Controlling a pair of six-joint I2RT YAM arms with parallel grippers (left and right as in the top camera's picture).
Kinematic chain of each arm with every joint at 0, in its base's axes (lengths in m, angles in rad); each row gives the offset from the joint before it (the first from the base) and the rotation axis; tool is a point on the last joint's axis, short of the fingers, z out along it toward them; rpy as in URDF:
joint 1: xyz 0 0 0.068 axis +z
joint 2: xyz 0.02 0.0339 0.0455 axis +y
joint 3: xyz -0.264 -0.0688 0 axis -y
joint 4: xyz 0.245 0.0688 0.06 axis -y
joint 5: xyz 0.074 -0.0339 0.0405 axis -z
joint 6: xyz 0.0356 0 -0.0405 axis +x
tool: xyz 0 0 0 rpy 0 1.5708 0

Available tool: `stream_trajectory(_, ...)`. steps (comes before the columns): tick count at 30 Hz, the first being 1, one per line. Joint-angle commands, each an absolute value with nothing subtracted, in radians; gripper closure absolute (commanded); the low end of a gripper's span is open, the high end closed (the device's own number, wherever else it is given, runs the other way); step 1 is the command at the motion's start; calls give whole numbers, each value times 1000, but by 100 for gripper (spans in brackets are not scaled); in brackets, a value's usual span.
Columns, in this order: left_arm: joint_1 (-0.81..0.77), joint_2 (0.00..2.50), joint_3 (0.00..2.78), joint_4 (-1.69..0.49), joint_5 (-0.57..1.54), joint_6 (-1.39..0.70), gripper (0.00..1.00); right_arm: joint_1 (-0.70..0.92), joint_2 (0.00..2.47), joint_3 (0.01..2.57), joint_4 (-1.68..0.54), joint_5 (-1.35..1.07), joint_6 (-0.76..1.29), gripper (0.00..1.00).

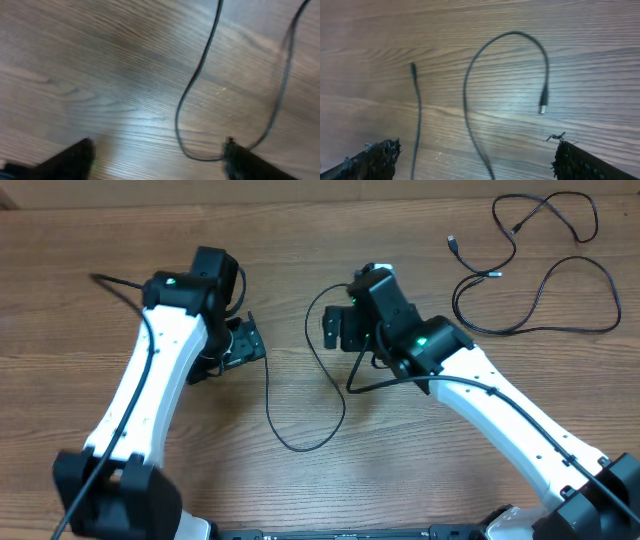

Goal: Untangle cables

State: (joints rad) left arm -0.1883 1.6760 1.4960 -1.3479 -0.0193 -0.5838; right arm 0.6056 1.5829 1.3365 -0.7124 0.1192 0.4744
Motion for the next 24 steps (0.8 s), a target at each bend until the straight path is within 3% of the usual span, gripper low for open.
stream_trajectory(1,-192,1736,1489,-1311,26,-519,21,570,1585,1347,-713,99,476,0)
stream_trajectory(3,-199,1773,1487,-1277,80,-474,20,554,1585,1347,-713,74,476,0)
stream_trajectory(12,-244,1975,1487,-1245,139,-379,32,537,1585,1347,-723,65,475,0)
stream_trajectory(24,-238,2066,1487,-1028,41,-315,31,537,1586,1347,-718,65,475,0)
